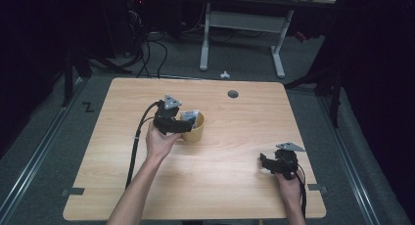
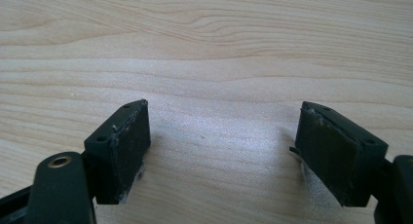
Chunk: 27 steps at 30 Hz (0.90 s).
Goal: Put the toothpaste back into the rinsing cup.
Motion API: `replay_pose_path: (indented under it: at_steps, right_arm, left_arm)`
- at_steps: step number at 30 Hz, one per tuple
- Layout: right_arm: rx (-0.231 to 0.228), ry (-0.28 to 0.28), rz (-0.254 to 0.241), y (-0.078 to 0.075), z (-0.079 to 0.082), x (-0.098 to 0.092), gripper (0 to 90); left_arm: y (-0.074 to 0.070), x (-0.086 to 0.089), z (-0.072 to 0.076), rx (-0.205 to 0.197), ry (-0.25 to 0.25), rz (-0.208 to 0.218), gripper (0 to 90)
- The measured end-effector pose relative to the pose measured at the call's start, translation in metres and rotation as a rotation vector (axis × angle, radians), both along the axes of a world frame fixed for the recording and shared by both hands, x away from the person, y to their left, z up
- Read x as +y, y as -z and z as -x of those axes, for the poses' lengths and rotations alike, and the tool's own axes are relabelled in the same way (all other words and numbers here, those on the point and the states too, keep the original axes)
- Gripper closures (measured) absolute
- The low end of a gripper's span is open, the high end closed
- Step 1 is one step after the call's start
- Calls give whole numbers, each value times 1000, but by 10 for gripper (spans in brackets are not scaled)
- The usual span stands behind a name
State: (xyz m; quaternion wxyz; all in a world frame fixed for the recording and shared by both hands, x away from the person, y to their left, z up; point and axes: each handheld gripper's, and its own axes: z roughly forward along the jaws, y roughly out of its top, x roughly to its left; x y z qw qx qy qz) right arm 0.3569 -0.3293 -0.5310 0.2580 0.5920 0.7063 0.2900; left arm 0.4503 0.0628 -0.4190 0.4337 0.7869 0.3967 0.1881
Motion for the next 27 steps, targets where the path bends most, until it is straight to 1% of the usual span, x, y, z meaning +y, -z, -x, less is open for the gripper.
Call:
replay_pose_path:
  at_steps: [9, 19, 27]
  right_arm:
    - [-1, -1, 1, 0, 0, 0, 207]
    - [2, 1, 1, 0, 0, 0, 207]
    - [0, 0, 0, 0, 0, 0, 207]
  left_arm:
    - [-2, 8, 3, -1, -7, 10, 203]
    - [-8, 16, 9, -11, -5, 21, 202]
    - [-11, 21, 14, -1, -5, 26, 200]
